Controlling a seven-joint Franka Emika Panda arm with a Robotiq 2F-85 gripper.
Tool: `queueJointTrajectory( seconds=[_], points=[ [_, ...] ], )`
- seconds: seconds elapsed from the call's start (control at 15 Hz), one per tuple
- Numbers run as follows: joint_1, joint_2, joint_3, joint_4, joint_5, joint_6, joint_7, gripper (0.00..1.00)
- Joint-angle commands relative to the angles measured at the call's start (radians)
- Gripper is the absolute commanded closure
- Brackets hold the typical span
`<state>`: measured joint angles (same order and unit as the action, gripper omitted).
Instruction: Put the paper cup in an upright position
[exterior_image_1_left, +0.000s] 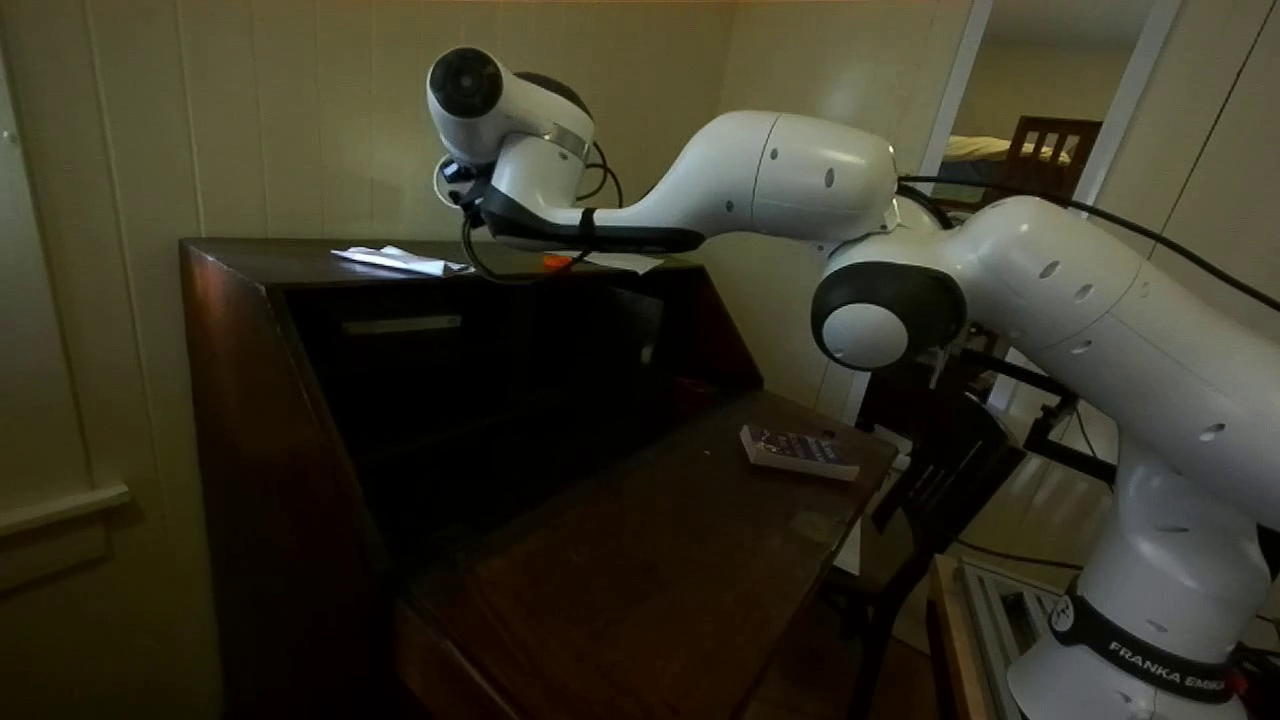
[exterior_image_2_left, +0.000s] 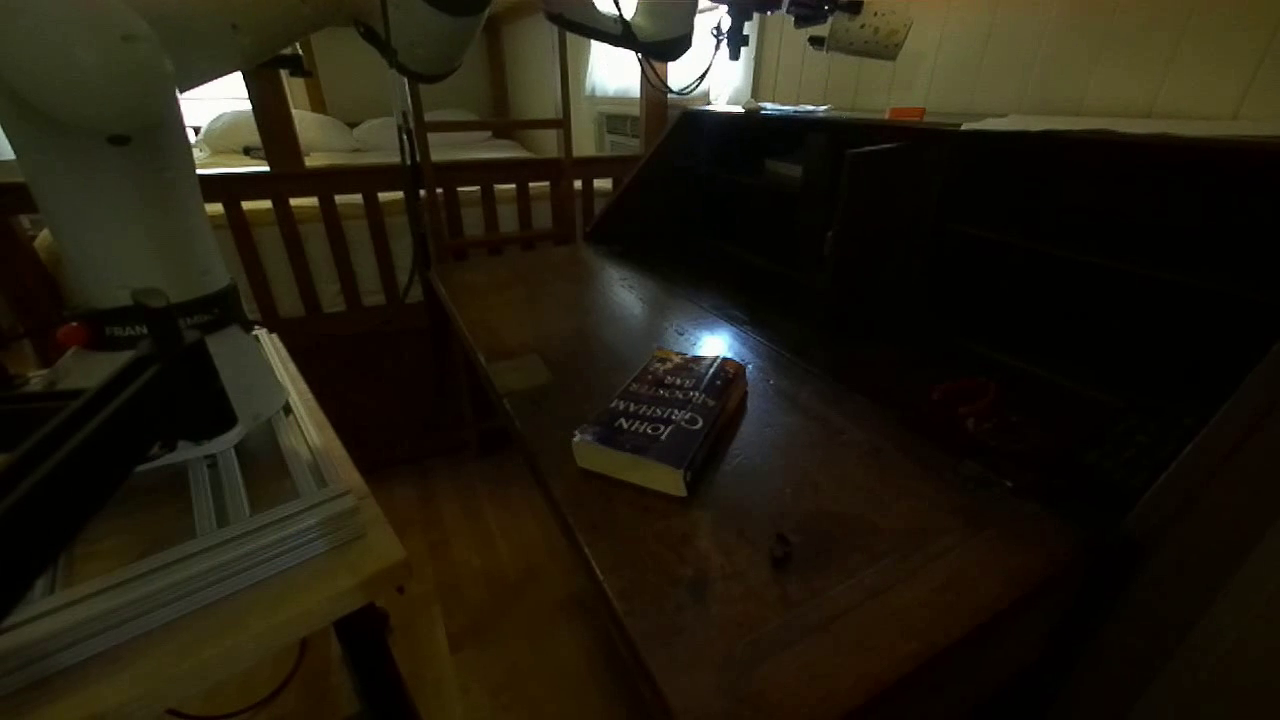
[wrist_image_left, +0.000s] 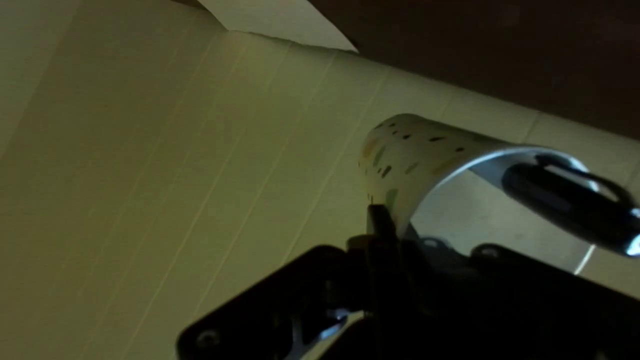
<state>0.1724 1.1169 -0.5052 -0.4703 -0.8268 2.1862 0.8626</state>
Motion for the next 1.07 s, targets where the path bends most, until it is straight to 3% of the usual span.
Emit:
queueJointTrajectory(
  seconds=[0.0,0.07,0.13,0.67,1.0],
  points=[
    [-0.001,-0.058,0.028,0.018,0.049,-0.059,0.011,0.99],
    [-0.032,-0.039,0.083,0.104,0.082,-0.115,-0.036,0.99],
    [-0.010,-0.101,0.090,0.025,0.096,-0.117,-0.021,0.99],
    [-0.033,-0.258,0.255,0.043,0.410,-0.327,-0.182,0.99],
    [-0.084,-0.294,0.341,0.043,0.596,-0.386,-0.161,0.99]
  ],
)
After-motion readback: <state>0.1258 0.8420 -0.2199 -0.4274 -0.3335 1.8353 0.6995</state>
